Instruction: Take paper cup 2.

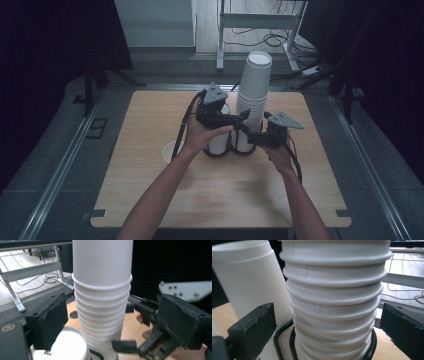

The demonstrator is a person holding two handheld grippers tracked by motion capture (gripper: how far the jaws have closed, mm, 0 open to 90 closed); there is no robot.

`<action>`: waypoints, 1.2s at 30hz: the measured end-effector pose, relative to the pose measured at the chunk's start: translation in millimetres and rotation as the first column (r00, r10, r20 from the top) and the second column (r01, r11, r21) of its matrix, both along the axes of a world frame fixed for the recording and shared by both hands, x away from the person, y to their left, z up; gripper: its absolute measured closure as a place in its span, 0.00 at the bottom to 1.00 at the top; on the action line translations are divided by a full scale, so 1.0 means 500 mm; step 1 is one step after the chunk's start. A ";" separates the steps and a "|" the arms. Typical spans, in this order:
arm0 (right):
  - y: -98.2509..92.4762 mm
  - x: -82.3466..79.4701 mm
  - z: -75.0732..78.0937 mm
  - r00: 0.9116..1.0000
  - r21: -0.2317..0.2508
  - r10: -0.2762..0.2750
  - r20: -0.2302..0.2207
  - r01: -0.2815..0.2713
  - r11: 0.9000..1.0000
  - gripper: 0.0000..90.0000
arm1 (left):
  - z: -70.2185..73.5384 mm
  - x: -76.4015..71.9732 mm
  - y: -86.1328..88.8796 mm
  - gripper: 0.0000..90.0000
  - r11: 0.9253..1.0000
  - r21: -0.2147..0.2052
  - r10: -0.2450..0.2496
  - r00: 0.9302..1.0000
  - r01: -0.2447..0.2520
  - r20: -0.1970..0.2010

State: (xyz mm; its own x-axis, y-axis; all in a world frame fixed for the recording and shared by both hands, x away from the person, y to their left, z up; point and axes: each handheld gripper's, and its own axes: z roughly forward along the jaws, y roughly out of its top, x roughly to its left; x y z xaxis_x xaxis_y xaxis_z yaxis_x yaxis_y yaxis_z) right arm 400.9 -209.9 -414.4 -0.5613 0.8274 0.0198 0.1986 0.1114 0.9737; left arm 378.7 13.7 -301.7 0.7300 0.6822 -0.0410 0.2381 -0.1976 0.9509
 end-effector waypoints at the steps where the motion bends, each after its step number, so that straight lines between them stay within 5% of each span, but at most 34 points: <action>1: 0.001 0.003 -0.002 1.000 -0.005 -0.004 -0.002 0.004 1.000 0.00 | 0.003 0.005 -0.002 0.10 1.000 -0.002 0.001 1.000 -0.001 0.001; 12: 0.004 0.018 -0.015 1.000 -0.017 -0.020 -0.004 0.020 1.000 0.08 | 0.040 0.059 -0.035 0.05 1.000 0.002 -0.017 1.000 0.017 0.012; 21: 0.003 0.018 -0.016 1.000 -0.023 -0.013 -0.004 0.013 1.000 0.08 | 0.069 0.089 -0.060 0.03 0.997 0.007 -0.078 0.997 0.078 0.025; 36: -0.002 0.017 -0.015 1.000 -0.021 -0.001 -0.006 0.001 1.000 0.09 | 0.083 0.141 -0.092 0.07 0.998 0.010 -0.066 0.998 0.066 0.012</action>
State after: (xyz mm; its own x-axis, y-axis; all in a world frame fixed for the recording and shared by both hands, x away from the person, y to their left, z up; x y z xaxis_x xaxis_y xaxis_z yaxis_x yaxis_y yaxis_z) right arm 409.2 -210.9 -422.0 -0.5604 0.8282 0.0060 0.2049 0.1316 0.9699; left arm 449.1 -32.5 -260.2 0.7741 0.6325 -0.0257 0.2124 -0.2213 0.9518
